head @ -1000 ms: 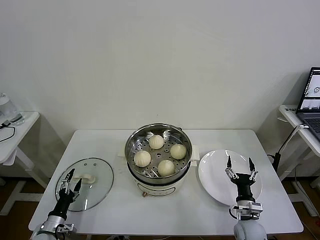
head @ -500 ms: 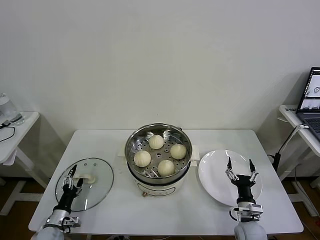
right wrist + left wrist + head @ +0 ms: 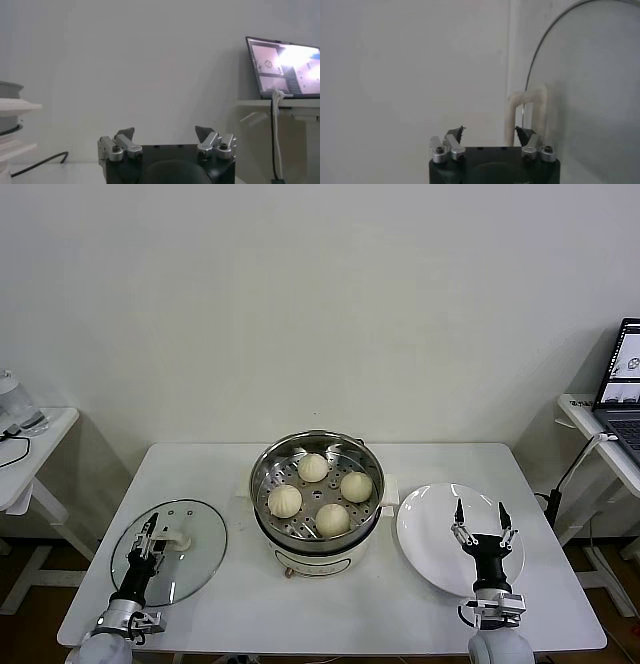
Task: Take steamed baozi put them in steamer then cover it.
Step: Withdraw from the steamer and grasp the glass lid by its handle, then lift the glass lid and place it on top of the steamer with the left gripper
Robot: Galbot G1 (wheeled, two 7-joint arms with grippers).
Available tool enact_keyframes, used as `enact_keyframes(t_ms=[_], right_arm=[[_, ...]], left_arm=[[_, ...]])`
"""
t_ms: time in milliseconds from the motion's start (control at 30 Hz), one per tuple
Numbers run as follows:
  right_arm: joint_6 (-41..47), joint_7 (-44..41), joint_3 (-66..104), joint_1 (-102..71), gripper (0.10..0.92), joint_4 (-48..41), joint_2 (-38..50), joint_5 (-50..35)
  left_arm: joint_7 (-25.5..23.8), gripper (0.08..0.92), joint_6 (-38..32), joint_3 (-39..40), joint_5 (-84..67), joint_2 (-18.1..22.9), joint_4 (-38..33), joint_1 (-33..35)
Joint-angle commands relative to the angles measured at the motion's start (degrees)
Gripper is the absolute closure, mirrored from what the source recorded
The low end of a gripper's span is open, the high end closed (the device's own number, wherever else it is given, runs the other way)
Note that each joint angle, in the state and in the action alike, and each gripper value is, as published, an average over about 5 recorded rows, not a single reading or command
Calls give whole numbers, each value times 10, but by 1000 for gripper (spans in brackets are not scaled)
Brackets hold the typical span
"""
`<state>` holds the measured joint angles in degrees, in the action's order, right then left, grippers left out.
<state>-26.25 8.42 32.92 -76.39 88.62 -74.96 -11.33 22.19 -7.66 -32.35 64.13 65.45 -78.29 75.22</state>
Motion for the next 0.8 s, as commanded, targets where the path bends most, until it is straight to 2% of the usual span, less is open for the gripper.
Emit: enact_keyframes(t_ms=[33, 333, 467, 600, 800], right_arm=[[1, 1, 0, 4, 203, 2, 0, 2], [0, 2, 1, 8, 203, 0, 0, 2], [-1, 2, 2, 8, 203, 0, 0, 3], [-1, 2, 2, 8, 203, 1, 0, 4], [-2, 3, 4, 9, 203, -1, -1, 7]], left_arm=[[-4, 425, 0, 0, -2, 1, 10, -5], [-4, 685, -8, -2, -2, 2, 13, -4], [-5, 788, -11, -11, -11, -1, -16, 6], [-15, 810, 2, -43, -39, -12, -84, 24], [-49, 810, 40, -108, -93, -37, -230, 52]])
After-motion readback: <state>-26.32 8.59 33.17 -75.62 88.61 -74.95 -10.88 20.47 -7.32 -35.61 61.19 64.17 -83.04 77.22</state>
